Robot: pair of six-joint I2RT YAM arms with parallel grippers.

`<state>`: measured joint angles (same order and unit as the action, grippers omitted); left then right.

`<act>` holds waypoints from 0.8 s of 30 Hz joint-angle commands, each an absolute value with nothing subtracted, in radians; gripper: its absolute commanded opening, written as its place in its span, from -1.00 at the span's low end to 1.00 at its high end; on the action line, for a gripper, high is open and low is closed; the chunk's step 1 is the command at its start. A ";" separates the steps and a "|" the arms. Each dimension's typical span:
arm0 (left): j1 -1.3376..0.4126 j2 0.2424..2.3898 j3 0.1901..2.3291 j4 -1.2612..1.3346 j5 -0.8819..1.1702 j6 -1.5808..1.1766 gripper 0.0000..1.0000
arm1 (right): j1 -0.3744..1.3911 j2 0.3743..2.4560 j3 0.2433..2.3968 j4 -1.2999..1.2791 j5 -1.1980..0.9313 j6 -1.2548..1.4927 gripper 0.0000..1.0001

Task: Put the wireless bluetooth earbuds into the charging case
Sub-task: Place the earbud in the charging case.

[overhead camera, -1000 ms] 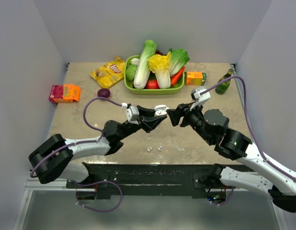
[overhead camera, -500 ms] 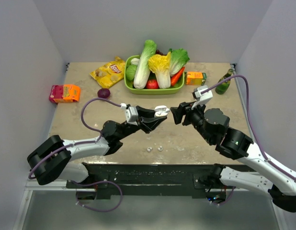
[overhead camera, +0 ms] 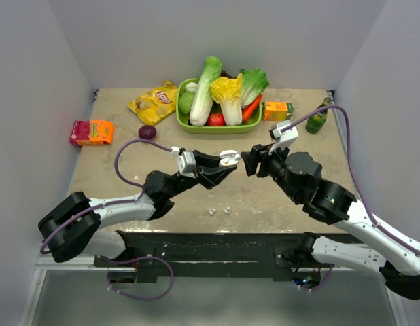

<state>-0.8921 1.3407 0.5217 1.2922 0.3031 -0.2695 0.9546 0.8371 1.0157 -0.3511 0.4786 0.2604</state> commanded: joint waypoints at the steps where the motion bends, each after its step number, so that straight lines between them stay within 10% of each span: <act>1: -0.888 1.342 0.554 1.898 0.301 -0.265 -1.00 | 0.960 0.845 1.060 -0.322 0.413 0.256 0.23; 24: -0.877 1.321 0.537 1.898 0.331 -0.268 -1.00 | 0.950 0.808 1.097 -0.351 0.342 0.389 0.12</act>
